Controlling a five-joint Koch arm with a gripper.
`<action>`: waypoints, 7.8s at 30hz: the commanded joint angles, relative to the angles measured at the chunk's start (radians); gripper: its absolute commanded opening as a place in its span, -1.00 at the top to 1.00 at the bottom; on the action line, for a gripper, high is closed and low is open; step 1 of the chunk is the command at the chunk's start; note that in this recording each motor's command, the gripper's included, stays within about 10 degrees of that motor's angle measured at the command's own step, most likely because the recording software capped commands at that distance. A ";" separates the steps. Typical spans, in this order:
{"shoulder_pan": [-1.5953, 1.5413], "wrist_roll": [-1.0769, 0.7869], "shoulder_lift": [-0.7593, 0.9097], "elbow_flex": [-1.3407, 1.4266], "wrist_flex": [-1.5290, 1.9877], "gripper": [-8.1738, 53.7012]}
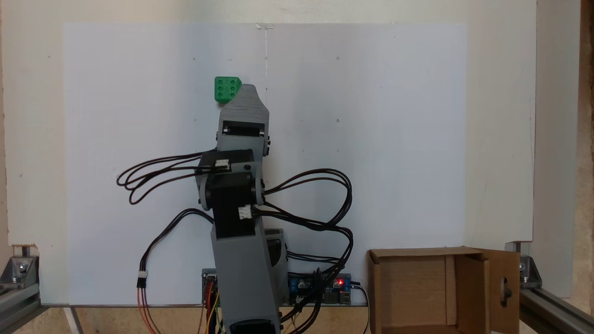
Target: Grasp a green dice and put it in the bin.
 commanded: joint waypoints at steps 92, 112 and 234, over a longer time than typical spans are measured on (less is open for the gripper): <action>-0.143 0.264 -0.581 -0.222 -0.040 -0.68; -0.150 0.262 -0.683 -0.115 -0.198 -0.66; 0.377 -0.149 -0.410 -0.611 0.529 0.36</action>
